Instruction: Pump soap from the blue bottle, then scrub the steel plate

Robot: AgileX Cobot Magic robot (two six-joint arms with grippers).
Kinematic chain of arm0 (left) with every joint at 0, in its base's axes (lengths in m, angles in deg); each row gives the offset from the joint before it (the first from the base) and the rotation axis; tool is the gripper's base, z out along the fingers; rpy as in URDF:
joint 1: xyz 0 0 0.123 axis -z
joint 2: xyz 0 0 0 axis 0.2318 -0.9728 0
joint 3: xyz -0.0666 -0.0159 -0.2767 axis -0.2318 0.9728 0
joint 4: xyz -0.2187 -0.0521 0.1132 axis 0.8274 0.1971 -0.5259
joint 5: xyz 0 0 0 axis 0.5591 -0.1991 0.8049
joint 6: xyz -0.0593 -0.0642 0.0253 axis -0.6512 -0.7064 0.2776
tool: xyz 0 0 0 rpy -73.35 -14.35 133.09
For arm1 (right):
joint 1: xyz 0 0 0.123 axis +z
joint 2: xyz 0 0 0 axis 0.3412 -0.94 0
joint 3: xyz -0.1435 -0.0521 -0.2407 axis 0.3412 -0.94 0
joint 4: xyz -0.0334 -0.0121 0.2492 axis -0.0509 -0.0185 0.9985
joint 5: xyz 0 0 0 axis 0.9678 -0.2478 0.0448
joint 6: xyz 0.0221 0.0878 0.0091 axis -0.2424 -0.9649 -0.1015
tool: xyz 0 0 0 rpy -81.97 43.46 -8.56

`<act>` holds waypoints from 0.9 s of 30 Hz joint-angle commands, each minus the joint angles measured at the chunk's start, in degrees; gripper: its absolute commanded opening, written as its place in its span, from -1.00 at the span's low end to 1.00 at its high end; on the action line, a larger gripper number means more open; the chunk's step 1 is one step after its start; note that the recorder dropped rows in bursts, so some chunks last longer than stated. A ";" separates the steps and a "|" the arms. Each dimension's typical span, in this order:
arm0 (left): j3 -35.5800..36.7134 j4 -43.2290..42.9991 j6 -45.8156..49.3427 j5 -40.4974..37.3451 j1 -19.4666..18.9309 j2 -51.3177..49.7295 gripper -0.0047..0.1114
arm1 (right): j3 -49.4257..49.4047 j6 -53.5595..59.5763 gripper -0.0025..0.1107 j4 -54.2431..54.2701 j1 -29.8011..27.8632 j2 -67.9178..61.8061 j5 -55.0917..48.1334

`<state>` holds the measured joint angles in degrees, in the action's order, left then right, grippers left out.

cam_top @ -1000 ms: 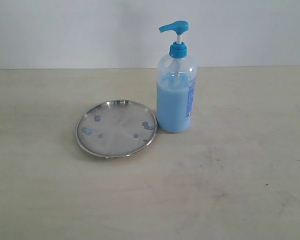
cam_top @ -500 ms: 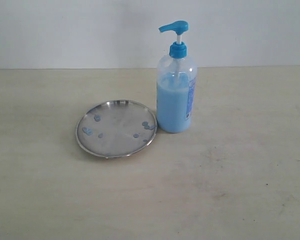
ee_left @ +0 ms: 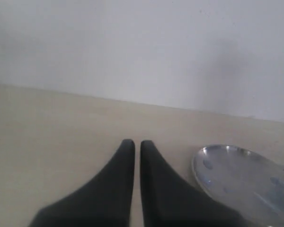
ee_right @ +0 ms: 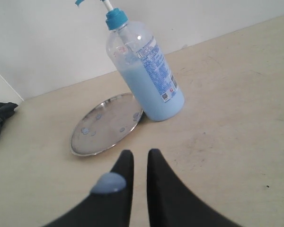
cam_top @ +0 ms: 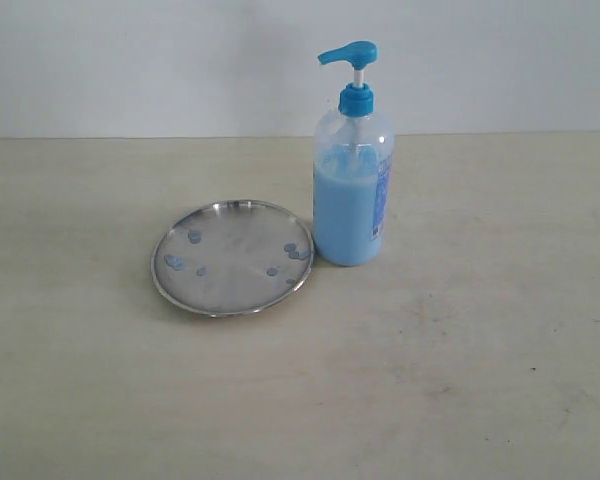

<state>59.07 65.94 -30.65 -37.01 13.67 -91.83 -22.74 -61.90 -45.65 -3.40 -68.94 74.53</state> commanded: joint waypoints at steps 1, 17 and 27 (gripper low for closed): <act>0.31 -0.04 0.34 -18.52 -1.32 7.94 -0.84 | 0.02 0.13 -0.96 -0.01 0.02 0.15 0.53; 0.31 0.02 1.19 -18.56 -8.22 7.94 -0.84 | 0.02 0.13 -0.96 -0.01 0.02 0.55 -0.48; 0.31 0.02 1.49 -18.31 -8.22 7.94 -0.84 | 0.02 0.13 -0.96 -0.01 0.02 0.55 -0.48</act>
<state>59.43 65.73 -29.41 -55.52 5.44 -84.04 -22.74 -61.90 -45.65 -3.40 -68.47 73.85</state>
